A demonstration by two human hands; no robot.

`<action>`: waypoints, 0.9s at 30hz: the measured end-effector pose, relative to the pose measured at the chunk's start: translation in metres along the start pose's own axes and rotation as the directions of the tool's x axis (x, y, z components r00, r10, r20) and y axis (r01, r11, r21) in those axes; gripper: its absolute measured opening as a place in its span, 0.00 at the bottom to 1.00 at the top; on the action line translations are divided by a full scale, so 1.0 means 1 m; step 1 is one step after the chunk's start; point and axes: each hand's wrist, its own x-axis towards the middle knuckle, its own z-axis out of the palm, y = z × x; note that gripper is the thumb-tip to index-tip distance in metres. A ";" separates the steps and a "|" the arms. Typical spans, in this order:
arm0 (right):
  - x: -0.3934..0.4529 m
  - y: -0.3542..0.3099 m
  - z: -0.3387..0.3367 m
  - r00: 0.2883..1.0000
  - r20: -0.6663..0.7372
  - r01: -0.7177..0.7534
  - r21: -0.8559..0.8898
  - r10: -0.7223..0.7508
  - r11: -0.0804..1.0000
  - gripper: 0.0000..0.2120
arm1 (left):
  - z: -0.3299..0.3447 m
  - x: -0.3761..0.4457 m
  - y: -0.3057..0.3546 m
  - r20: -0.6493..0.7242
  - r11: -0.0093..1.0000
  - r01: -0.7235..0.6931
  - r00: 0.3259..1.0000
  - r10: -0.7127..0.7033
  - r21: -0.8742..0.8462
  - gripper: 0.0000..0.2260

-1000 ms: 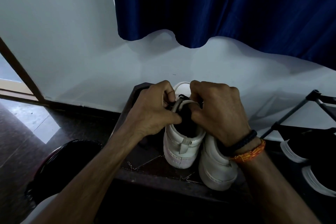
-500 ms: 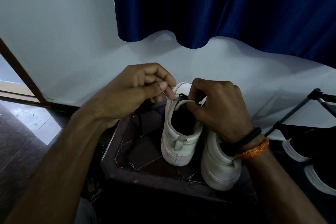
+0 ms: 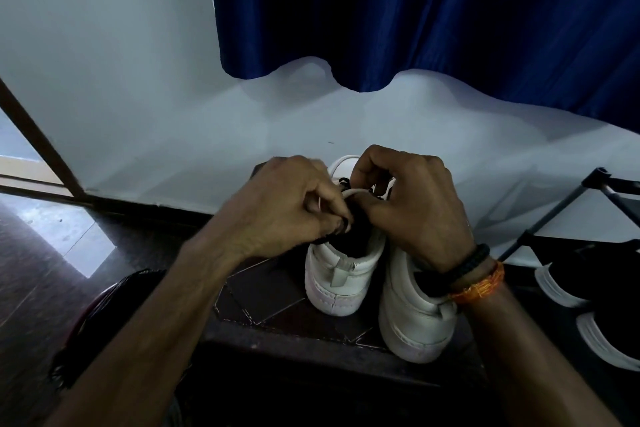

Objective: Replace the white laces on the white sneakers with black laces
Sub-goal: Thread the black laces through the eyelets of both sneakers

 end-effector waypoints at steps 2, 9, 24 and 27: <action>0.000 0.000 0.000 1.000 0.008 -0.019 0.012 0.019 1.000 0.07 | 0.007 0.001 0.002 -0.054 0.994 0.018 0.998 -0.012 0.104 0.06; 0.001 0.001 -0.001 0.998 0.055 0.011 0.043 -0.014 0.999 0.08 | 0.017 0.004 0.005 0.003 0.953 0.109 0.993 -0.114 0.283 0.04; 0.001 0.008 -0.022 0.835 0.337 0.444 0.050 -0.434 0.894 0.09 | 0.022 0.013 -0.014 0.009 0.989 0.055 0.998 -0.055 -0.138 0.21; 0.001 0.008 -0.024 0.857 0.315 0.414 0.048 -0.407 0.909 0.06 | 0.021 0.012 -0.014 0.066 0.972 0.064 0.997 -0.050 -0.225 0.21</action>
